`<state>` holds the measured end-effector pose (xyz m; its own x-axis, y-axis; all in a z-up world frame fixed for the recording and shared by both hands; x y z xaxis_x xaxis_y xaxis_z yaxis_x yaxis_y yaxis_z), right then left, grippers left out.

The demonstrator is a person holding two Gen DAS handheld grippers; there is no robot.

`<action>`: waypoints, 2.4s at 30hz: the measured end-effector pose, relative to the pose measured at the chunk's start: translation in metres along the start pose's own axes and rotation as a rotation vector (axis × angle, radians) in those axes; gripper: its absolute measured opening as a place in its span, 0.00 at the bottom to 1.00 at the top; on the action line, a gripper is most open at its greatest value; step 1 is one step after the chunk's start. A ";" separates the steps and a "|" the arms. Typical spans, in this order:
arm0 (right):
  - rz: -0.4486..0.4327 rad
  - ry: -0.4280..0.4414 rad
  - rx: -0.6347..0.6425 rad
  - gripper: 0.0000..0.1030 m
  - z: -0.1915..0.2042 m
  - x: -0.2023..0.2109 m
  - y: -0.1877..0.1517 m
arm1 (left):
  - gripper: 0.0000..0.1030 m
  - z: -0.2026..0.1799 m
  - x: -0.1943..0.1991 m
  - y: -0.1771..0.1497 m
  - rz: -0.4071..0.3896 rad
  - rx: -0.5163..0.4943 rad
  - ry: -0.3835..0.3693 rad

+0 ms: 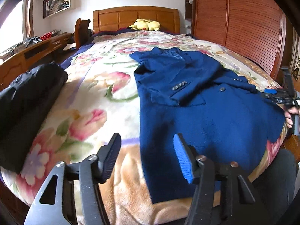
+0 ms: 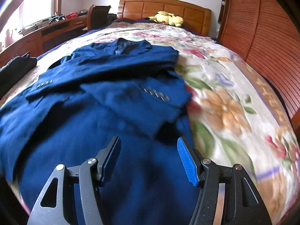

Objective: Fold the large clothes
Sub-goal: 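Move both tools to the blazer hem and grasp it, then lift the hem with both tools and fold it toward the collar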

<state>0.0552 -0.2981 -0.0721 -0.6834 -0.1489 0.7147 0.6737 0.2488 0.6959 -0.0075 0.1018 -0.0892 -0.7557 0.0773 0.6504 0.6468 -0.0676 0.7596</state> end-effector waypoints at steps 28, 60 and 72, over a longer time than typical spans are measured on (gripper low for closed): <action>0.040 0.097 -0.012 0.19 -0.008 0.058 -0.074 | 0.19 -0.014 0.006 -0.034 0.043 -0.014 -0.032; -0.423 0.117 0.020 0.08 -0.008 0.239 0.012 | 0.04 -0.045 0.176 0.108 -0.416 -0.071 -0.105; -0.578 0.092 0.057 0.08 -0.023 0.321 0.066 | 0.04 -0.040 0.216 0.190 -0.556 -0.063 -0.101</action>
<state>-0.1127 -0.3514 0.2049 -0.9062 -0.3579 0.2251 0.1810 0.1530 0.9715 -0.0516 0.0660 0.1952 -0.9652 0.2128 0.1518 0.1447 -0.0487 0.9883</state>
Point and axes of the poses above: each gripper's, at about its wrist camera, not at the fingertips, and x roughly against the way its jaws point, z to its left, y to its top, the point moved 10 cm from there along -x, roughly the way its jaws point, and after that the axes turned 2 degrees about -x, right-handed, at the moved point
